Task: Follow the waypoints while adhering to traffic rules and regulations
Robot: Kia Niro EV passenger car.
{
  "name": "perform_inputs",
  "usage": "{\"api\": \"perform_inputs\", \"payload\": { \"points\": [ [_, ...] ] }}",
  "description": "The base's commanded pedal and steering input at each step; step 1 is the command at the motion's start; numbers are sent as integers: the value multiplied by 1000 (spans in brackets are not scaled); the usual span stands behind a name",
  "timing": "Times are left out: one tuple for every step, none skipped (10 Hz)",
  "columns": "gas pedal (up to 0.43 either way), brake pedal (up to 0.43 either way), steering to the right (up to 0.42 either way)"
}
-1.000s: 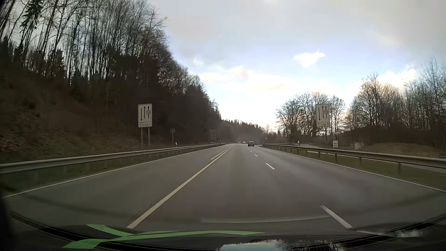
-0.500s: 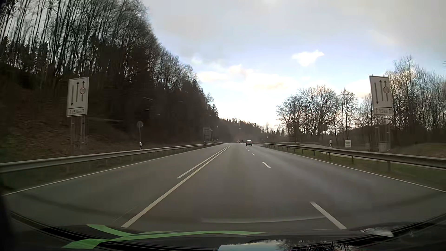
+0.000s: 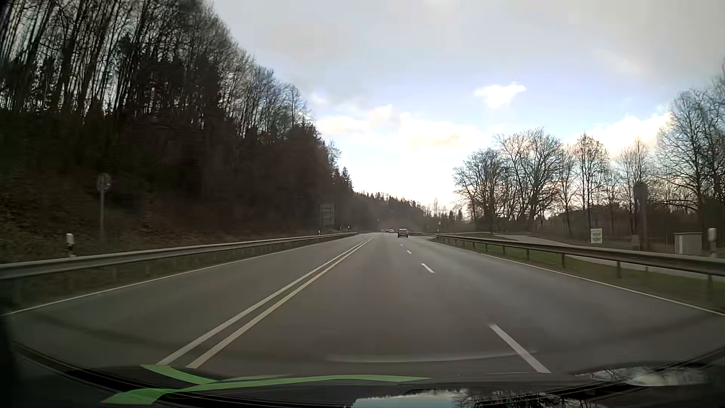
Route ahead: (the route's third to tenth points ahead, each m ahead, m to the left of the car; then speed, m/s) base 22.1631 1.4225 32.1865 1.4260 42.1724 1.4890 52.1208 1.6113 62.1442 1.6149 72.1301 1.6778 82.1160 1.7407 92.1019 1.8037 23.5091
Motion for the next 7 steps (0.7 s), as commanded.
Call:
{"api": "perform_inputs", "payload": {
  "points": [
    [209, 0, -1],
    [209, 0, 0],
    [209, 0, 0],
    [209, 0, 0],
    [209, 0, 1],
    [209, 0, 3],
    [209, 0, 3]
  ]
}}
